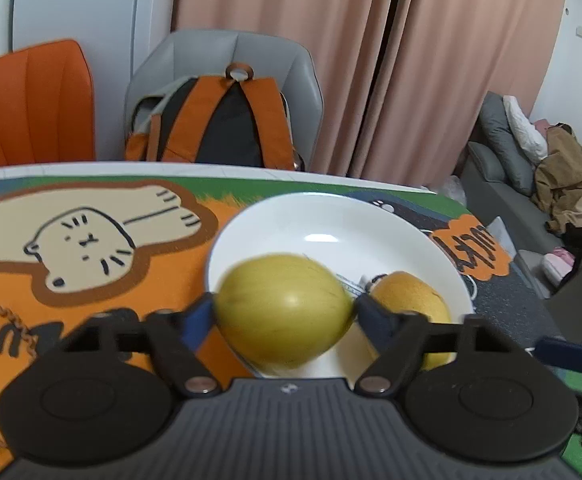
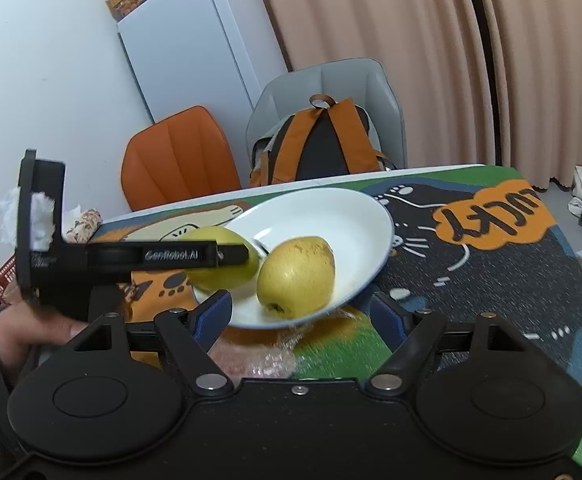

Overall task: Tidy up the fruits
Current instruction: 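Lower the yellow pear into the white bowl with the right tool while the left tool places the green pear, then open both tools and lift them away from the bowl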

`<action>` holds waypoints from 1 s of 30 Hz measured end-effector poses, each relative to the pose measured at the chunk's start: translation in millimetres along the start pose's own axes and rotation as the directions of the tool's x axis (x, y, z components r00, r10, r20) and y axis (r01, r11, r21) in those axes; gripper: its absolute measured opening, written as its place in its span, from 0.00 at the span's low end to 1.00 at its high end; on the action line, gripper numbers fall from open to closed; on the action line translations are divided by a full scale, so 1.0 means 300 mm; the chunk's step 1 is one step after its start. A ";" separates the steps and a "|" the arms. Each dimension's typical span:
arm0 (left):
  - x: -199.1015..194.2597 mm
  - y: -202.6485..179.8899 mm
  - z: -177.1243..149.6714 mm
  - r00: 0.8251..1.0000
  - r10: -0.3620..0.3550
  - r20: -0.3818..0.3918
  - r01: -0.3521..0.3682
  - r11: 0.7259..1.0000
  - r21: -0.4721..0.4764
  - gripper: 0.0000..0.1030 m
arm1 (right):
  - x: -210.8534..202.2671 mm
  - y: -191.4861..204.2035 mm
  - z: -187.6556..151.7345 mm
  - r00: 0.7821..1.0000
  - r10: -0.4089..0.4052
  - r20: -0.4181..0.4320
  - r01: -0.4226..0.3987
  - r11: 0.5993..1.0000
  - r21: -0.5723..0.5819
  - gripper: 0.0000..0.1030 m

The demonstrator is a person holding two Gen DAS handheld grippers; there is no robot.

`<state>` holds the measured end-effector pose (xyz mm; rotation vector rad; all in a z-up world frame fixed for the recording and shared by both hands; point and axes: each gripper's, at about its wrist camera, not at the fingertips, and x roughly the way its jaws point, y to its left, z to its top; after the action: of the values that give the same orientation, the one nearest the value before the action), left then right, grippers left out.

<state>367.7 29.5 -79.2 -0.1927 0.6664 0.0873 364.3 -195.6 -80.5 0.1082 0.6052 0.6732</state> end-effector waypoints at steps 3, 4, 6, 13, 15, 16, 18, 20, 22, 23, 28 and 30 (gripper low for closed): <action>-0.004 0.012 0.016 1.000 -0.011 -0.007 0.010 0.999 -0.032 0.64 | -0.016 -0.004 -0.013 1.000 -0.009 -0.003 0.009 1.000 0.013 0.73; -0.010 0.008 0.017 1.000 -0.003 -0.004 0.003 1.000 -0.022 0.64 | -0.019 -0.004 -0.018 1.000 -0.010 -0.002 0.010 1.000 0.014 0.73; -0.020 0.001 0.010 1.000 -0.002 -0.005 0.002 1.000 0.000 0.64 | -0.020 0.000 -0.026 1.000 -0.010 -0.009 0.010 1.000 0.017 0.73; -0.069 0.024 -0.022 1.000 -0.004 -0.018 0.004 0.999 -0.032 0.61 | -0.035 0.022 -0.037 1.000 -0.003 -0.013 0.003 1.000 0.020 0.73; -0.095 0.034 -0.026 1.000 -0.003 -0.014 0.002 0.999 -0.044 0.62 | -0.045 0.031 -0.040 1.000 0.000 -0.013 0.000 1.000 0.021 0.73; -0.108 0.037 -0.026 1.000 -0.003 -0.009 0.002 0.999 -0.050 0.62 | -0.050 0.036 -0.040 1.000 0.001 -0.012 -0.001 1.000 0.020 0.74; -0.134 0.042 -0.028 1.000 -0.003 -0.004 0.003 0.998 -0.057 0.63 | -0.062 0.047 -0.041 1.000 0.004 -0.007 -0.004 1.000 0.020 0.76; -0.160 0.044 -0.032 1.000 -0.004 -0.002 0.004 0.998 -0.062 0.65 | -0.076 0.058 -0.042 1.000 0.009 -0.002 -0.009 1.000 0.018 0.78; -0.186 0.047 -0.038 1.000 -0.006 0.001 0.006 0.998 -0.065 0.65 | -0.090 0.067 -0.043 1.000 0.009 0.004 -0.009 1.000 0.017 0.80; -0.197 0.047 -0.041 1.000 -0.006 0.002 0.006 0.998 -0.066 0.66 | -0.098 0.072 -0.044 1.000 0.009 0.007 -0.009 1.000 0.020 0.81; -0.256 0.057 -0.068 1.000 -0.004 0.006 0.005 0.997 -0.083 0.75 | -0.126 0.084 -0.054 1.000 0.006 0.015 -0.007 0.999 0.032 0.85; -0.274 0.063 -0.077 1.000 -0.005 0.005 0.005 0.996 -0.093 0.81 | -0.138 0.090 -0.058 1.000 0.004 0.020 -0.004 0.999 0.031 0.88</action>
<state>286.7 41.8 -48.8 -0.2835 0.6573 0.1140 313.9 -201.5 -66.9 0.1452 0.5968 0.6661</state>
